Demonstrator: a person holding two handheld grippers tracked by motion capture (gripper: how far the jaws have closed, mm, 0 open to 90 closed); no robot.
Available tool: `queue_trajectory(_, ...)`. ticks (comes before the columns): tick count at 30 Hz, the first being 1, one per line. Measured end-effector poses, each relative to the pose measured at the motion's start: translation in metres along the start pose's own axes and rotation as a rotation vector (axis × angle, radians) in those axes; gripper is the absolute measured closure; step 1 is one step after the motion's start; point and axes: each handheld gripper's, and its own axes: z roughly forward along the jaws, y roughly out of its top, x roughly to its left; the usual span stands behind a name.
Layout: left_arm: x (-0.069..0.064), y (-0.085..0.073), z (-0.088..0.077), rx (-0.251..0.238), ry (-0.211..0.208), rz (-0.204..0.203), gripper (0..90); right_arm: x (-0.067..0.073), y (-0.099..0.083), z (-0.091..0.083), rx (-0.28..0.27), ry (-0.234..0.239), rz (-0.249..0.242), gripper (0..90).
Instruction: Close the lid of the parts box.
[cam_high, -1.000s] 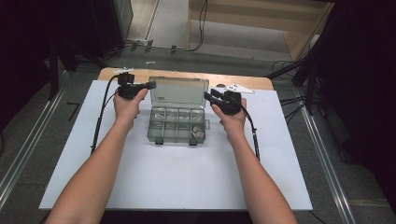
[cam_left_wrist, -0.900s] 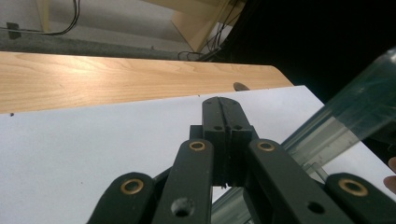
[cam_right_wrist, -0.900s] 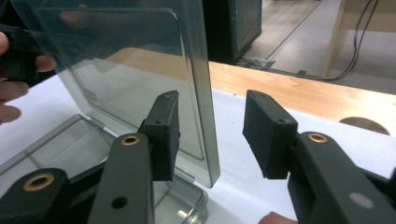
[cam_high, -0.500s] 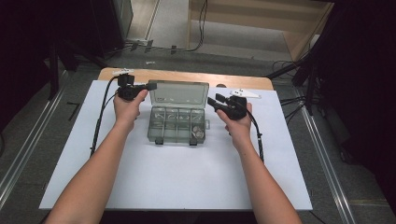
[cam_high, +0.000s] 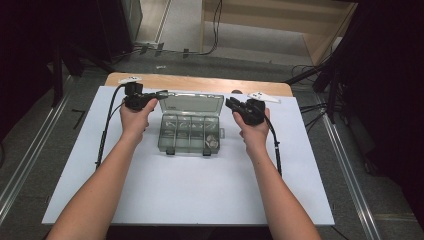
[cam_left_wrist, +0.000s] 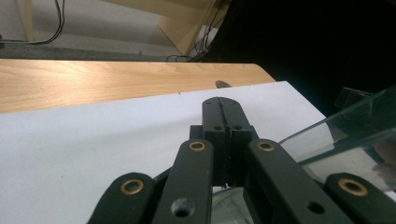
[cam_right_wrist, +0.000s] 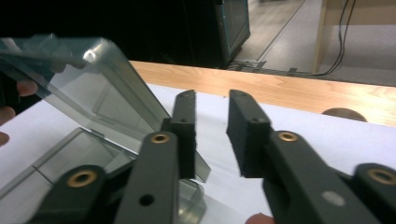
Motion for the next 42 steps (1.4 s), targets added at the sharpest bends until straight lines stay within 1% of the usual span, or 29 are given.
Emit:
queue_trajectory(4, -0.002, -0.001, -0.003, -0.003, -0.006, 0.012, 88.9, 0.004, 0.002, 0.001, -0.003, 0.012, -0.002, 77.3)
queue_trajectory(7, -0.004, -0.002, -0.004, -0.006, -0.01, 0.016, 88.9, 0.005, 0.003, 0.002, -0.006, 0.017, 0.01, 78.7)
queue_trajectory(15, -0.007, -0.005, -0.009, -0.011, -0.021, 0.023, 89.0, 0.009, 0.003, 0.003, -0.003, 0.042, 0.005, 82.6)
queue_trajectory(19, -0.01, -0.007, -0.012, -0.015, -0.032, 0.031, 89.0, 0.011, 0.003, 0.002, 0.004, 0.04, -0.015, 83.1)
queue_trajectory(23, -0.014, -0.01, -0.018, -0.027, -0.044, 0.033, 89.0, 0.014, 0.003, -0.001, 0.0, 0.048, -0.032, 83.1)
queue_trajectory(25, -0.017, -0.012, -0.02, -0.025, -0.048, 0.042, 89.0, 0.016, 0.002, -0.003, -0.002, 0.051, -0.033, 83.1)
queue_trajectory(29, -0.019, -0.017, -0.025, -0.02, -0.059, 0.052, 89.0, 0.02, 0.0, -0.006, -0.004, 0.052, -0.051, 83.1)
queue_trajectory(32, -0.024, -0.022, -0.027, -0.008, -0.055, 0.073, 89.0, 0.023, -0.002, -0.011, -0.011, 0.056, -0.061, 83.1)
queue_trajectory(35, -0.029, -0.027, -0.029, 0.006, -0.071, 0.09, 89.0, 0.026, -0.005, -0.016, -0.021, 0.057, -0.065, 83.5)
queue_trajectory(37, -0.035, -0.03, -0.031, 0.015, -0.076, 0.119, 89.0, 0.028, -0.008, -0.02, -0.025, 0.047, -0.074, 85.3)
queue_trajectory(39, -0.04, -0.033, -0.032, 0.02, -0.092, 0.141, 89.0, 0.03, -0.012, -0.022, -0.019, 0.055, -0.083, 86.7)
queue_trajectory(42, -0.048, -0.038, -0.035, 0.023, -0.094, 0.167, 89.0, 0.033, -0.017, -0.024, -0.011, 0.058, -0.093, 87.0)
